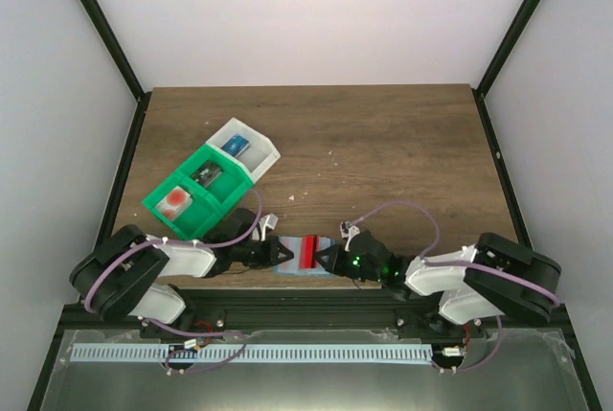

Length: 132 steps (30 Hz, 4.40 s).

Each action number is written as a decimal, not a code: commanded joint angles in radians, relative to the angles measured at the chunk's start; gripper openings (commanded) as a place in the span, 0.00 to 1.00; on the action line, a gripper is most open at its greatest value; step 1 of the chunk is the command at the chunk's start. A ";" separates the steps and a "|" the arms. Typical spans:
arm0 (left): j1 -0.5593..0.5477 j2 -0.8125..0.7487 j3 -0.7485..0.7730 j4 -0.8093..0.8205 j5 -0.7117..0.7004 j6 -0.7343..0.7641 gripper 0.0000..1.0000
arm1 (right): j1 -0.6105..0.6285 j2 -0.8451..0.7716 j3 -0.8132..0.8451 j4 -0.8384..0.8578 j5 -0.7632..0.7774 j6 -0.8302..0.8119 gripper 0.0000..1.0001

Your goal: Take the credit cards out of the card holder

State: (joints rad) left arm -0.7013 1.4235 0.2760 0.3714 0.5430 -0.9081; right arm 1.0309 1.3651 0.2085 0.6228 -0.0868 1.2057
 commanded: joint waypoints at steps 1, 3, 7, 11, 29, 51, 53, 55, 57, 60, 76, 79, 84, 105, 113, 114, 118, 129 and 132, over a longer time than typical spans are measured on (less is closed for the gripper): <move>-0.004 0.014 0.016 -0.084 -0.055 0.025 0.04 | -0.006 -0.105 0.001 -0.144 0.092 -0.016 0.00; -0.004 0.001 0.025 -0.097 -0.062 0.026 0.04 | -0.007 -0.157 0.012 -0.219 0.129 -0.027 0.01; -0.004 -0.042 0.034 -0.111 -0.061 0.033 0.08 | -0.007 -0.264 0.030 -0.337 0.168 -0.029 0.01; -0.003 -0.103 0.072 -0.161 -0.070 0.056 0.19 | -0.006 -0.354 0.048 -0.416 0.175 -0.009 0.00; -0.033 -0.764 -0.017 -0.041 -0.220 0.562 0.38 | -0.006 -0.451 0.367 -0.877 0.149 0.398 0.01; -0.046 -0.806 0.050 -0.146 -0.004 0.895 0.46 | -0.007 -0.473 0.403 -0.738 0.007 0.811 0.00; -0.047 -0.812 0.045 -0.146 0.002 0.910 0.46 | -0.006 -0.465 0.404 -0.731 0.005 0.829 0.01; -0.046 -0.813 0.042 -0.146 0.011 0.920 0.46 | -0.006 -0.458 0.401 -0.714 0.000 0.843 0.01; -0.046 -0.811 0.041 -0.145 0.018 0.931 0.46 | -0.006 -0.450 0.406 -0.698 -0.004 0.856 0.00; -0.047 -0.806 0.042 -0.144 0.024 0.949 0.46 | -0.006 -0.435 0.430 -0.704 0.011 0.867 0.00; -0.047 -0.772 0.059 -0.165 -0.028 1.019 0.34 | -0.007 -0.379 0.508 -0.660 -0.006 0.863 0.00; -0.047 -0.782 0.056 -0.163 -0.048 1.022 0.14 | -0.008 -0.372 0.501 -0.647 -0.021 0.864 0.00; -0.046 -0.788 0.055 -0.161 -0.058 1.020 0.00 | -0.008 -0.373 0.493 -0.641 -0.025 0.860 0.03; -0.008 -0.819 0.100 -0.191 -0.516 0.672 0.00 | -0.008 -0.532 0.336 -0.629 0.073 0.615 1.00; 0.190 -0.790 0.208 -0.373 -0.628 0.357 0.00 | -0.008 -0.535 0.265 -0.624 0.027 0.612 1.00; 0.216 -0.789 0.220 -0.401 -0.630 0.325 0.00 | -0.007 -0.537 0.260 -0.626 0.026 0.613 1.00; 0.314 -0.792 0.258 -0.483 -0.615 0.230 0.00 | -0.008 -0.547 0.250 -0.637 0.031 0.611 1.00; 0.429 -0.833 0.319 -0.763 -0.904 0.027 0.00 | -0.008 -0.604 0.210 -0.662 0.055 0.620 1.00; 0.448 -0.811 0.336 -0.810 -0.954 0.021 0.00 | -0.009 -0.627 0.198 -0.667 0.067 0.621 1.00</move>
State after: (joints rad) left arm -0.2760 0.6003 0.5694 -0.3290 -0.2939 -0.8387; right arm 1.0241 0.7715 0.4152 -0.0254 -0.0528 1.8252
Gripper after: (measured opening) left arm 0.017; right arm 0.997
